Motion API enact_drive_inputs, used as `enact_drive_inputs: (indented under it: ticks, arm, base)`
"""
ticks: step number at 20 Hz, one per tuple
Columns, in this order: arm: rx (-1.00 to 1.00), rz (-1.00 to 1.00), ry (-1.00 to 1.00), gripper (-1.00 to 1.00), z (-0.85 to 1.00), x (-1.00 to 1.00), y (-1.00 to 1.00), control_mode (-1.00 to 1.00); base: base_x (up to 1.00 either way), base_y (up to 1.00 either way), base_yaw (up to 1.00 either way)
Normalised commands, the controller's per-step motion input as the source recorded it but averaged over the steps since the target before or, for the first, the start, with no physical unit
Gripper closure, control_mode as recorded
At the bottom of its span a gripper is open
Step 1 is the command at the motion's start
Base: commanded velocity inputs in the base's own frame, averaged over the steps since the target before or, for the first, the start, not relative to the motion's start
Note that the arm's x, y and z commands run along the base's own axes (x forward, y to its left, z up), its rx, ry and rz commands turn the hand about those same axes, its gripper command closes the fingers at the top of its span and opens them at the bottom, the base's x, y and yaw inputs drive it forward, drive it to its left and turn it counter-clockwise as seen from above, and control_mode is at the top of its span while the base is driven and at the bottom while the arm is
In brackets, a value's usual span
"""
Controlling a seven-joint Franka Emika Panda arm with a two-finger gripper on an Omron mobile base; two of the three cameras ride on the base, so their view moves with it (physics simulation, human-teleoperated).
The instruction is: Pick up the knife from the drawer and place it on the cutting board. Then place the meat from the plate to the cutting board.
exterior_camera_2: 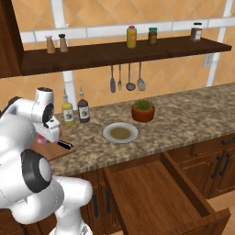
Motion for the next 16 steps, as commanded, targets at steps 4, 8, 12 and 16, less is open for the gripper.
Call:
enact_drive_inputs:
  ticks: [4,8,12,16]
  arm:
    - [-0.01,-0.03,0.00,1.00,0.00,0.30,0.48,-1.00]
    - [-0.01,-0.01,0.01,1.00,-0.21,0.28,0.33,-1.00]
    - [-0.04,0.00,0.00,1.00,-0.22,0.30,0.13,-1.00]
    - [-0.08,0.00,0.00,1.00,-0.24,0.17,0.04,-1.00]
  base:
    - [0.00,0.00,0.00]
    - [0.00,0.00,0.00]
    - [0.00,0.00,0.00]
    - [0.00,0.00,0.00]
